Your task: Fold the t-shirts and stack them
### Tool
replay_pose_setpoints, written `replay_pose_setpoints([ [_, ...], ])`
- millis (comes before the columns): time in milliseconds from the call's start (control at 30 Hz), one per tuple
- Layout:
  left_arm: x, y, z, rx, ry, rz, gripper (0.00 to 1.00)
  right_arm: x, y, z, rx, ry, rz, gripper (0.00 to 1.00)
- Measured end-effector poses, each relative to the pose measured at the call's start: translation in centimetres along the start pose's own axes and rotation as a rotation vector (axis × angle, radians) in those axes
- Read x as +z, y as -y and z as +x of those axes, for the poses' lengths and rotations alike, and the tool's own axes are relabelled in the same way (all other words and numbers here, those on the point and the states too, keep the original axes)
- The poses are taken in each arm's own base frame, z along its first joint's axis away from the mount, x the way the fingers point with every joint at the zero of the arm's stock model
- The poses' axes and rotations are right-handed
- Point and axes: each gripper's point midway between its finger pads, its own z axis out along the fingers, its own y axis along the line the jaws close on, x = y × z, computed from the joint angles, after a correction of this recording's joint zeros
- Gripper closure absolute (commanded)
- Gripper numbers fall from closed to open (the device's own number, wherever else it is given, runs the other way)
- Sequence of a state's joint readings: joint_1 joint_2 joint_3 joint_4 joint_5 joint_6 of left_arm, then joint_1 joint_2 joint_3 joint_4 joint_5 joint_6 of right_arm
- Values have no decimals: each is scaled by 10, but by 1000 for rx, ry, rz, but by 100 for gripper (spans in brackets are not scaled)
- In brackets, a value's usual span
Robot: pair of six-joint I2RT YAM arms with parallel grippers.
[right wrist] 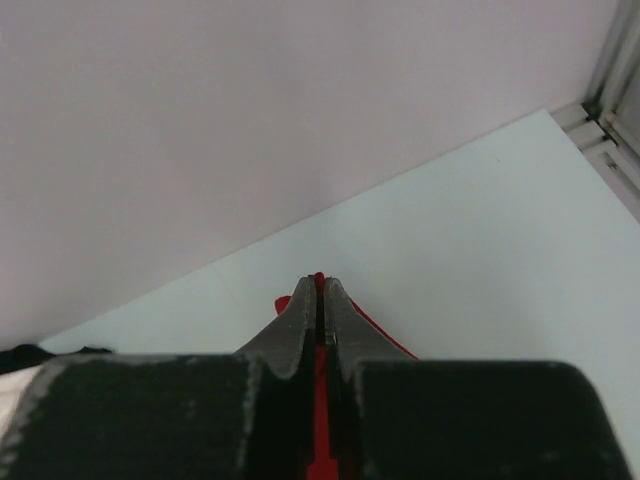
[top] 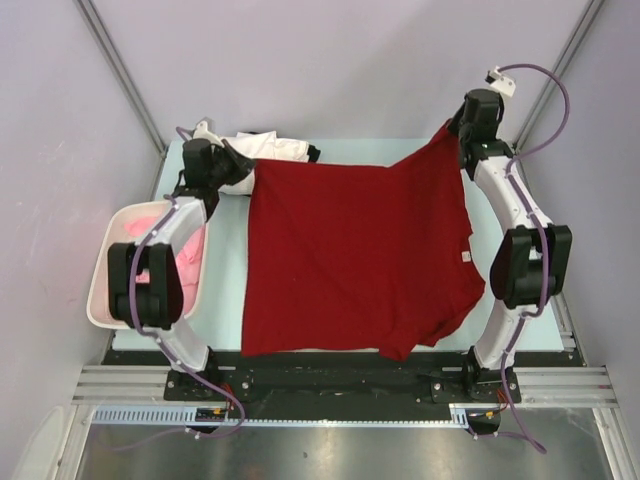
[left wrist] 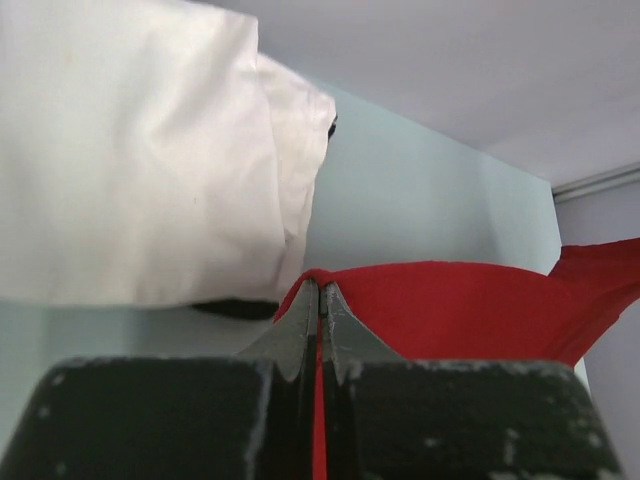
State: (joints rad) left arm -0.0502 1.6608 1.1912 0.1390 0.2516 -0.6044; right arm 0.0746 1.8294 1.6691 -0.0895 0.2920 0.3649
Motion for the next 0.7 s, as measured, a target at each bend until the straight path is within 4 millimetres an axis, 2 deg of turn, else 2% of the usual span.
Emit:
replay_pose_setpoints([
  [167,34,-6,-20,-1,12,12,100,31,-16,-8,8,26,-29,100],
  [400,68,-13,-42,-2,25,16,100,72,-27,1,3,27,-43,100],
  [433,71,-13,-44,-2,25,18,94,78,-28,4,2,23,-45,100],
  [467,75,-13,-46,-1,26,19,76,83,-29,8,1,18,-47,91],
  [500,79,-13,-48,-1,24,19,50,87,-30,11,2,14,-49,78],
  [533,83,-14,-50,-5,27,19,1,93,-32,13,5,8,-53,57],
  [567,86,-15,-51,6,30,16,0,98,-34,15,9,7,-59,9],
  [600,88,-18,-53,3,34,2,0,104,-37,13,20,14,-68,1],
  [700,90,-33,-64,-14,66,-63,0,110,-39,11,34,27,-71,0],
])
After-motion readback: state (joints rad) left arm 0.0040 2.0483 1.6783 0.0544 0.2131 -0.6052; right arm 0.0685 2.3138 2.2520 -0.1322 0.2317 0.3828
